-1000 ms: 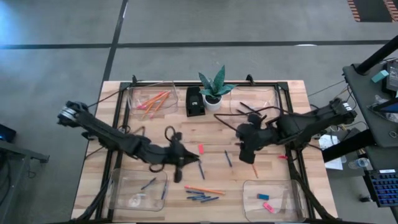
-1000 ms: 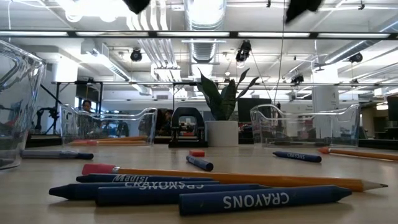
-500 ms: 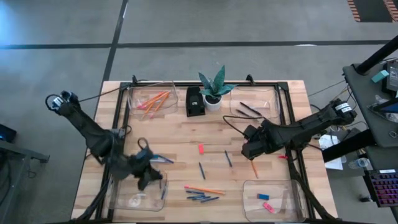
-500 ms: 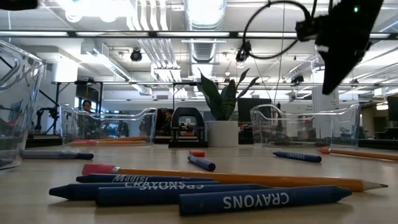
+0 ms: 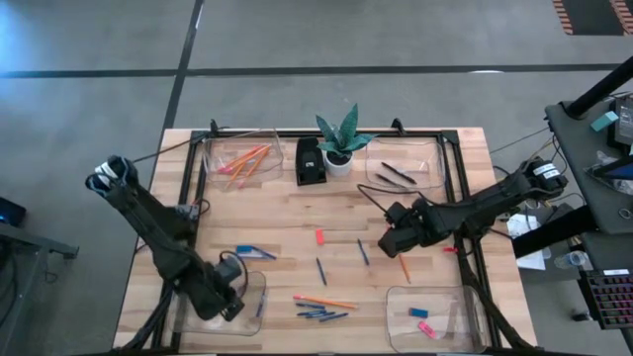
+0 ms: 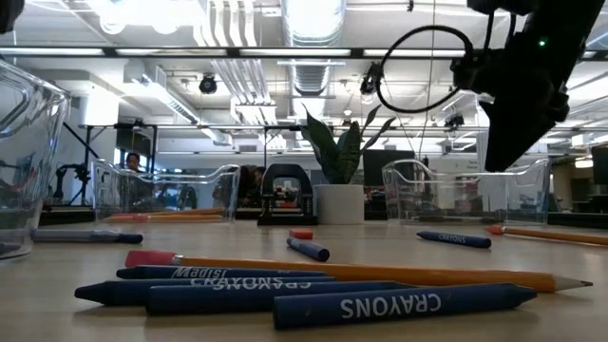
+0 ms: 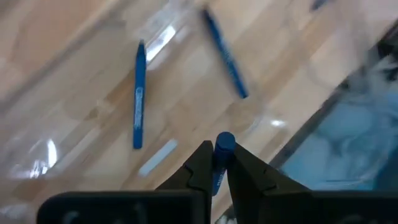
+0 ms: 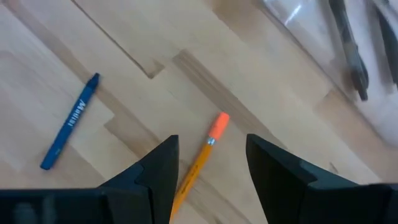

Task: Sort crayons/erasers/pens/pencils in bins
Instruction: Put the blue crayon into the bottom left transparent bin

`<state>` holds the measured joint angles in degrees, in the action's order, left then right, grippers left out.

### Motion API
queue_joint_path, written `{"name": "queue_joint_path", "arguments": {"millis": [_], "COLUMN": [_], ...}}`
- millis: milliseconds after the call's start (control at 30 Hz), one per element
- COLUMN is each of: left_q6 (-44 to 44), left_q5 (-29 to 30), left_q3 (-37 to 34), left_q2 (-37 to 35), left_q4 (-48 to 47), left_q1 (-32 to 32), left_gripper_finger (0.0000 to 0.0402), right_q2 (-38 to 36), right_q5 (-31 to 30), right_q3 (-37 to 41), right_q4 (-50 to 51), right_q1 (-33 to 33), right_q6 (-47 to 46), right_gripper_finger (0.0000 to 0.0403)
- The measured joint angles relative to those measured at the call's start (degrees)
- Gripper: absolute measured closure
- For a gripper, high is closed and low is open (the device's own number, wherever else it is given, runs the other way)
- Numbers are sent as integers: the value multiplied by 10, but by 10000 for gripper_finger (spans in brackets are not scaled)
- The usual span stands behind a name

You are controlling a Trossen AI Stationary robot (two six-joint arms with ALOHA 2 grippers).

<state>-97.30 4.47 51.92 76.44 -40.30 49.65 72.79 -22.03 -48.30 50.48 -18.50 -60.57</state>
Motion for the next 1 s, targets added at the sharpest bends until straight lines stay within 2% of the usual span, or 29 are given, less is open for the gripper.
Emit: {"name": "queue_joint_path", "arguments": {"millis": [133, 500, 1000], "left_q6": [1, 1, 1], "left_q5": [-42, -45, -44], "left_q3": [0, -1, -10], "left_q2": [36, 92, 95], "left_q4": [0, -1, -1], "left_q1": [-1, -1, -2], "left_gripper_finger": [379, 376, 375], "right_q2": [0, 0, 0], "right_q5": [1, 1, 14], "right_q3": [14, 18, 25], "right_q4": [-1, -4, -5], "right_q1": [0, 0, 0], "right_q6": [-27, -41, -60], "right_gripper_finger": [227, 225, 227]}}
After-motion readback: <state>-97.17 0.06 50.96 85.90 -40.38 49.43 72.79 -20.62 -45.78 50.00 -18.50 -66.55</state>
